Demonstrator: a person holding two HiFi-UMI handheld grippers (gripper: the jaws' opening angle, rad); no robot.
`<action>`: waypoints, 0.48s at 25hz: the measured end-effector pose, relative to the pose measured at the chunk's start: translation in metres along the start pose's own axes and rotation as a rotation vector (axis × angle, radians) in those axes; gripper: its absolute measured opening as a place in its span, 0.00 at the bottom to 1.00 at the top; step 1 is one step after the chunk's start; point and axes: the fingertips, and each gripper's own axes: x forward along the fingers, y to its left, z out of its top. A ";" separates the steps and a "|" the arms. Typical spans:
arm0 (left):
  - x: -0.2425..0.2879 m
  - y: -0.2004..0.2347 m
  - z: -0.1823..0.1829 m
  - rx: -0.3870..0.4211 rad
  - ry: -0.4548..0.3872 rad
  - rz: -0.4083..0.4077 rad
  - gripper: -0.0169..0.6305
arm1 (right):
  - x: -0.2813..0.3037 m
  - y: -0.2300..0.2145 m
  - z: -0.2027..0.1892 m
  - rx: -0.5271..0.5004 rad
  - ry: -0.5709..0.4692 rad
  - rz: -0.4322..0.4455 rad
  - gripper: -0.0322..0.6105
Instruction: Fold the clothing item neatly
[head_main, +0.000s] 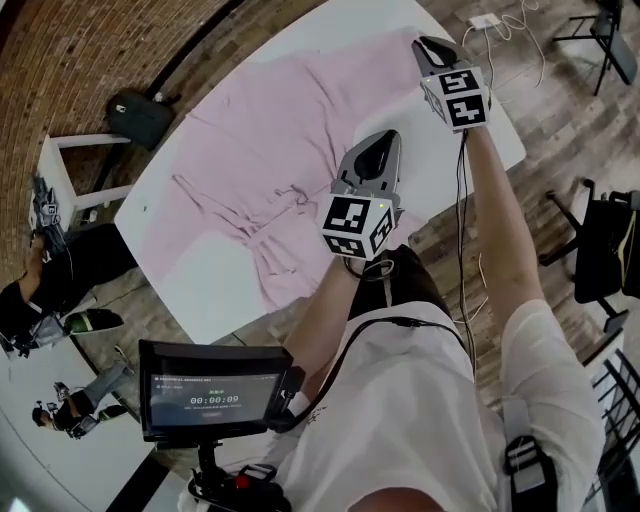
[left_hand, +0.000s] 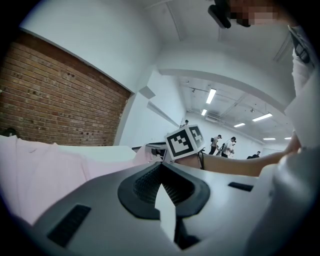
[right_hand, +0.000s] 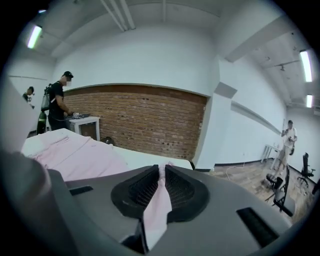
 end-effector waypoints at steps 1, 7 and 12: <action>-0.006 0.003 0.002 0.000 -0.012 0.021 0.03 | 0.001 0.011 0.012 -0.029 -0.020 0.025 0.12; -0.057 0.027 0.009 -0.019 -0.074 0.163 0.03 | 0.003 0.102 0.078 -0.141 -0.127 0.215 0.12; -0.104 0.057 0.006 -0.053 -0.112 0.275 0.03 | 0.010 0.196 0.105 -0.218 -0.163 0.378 0.12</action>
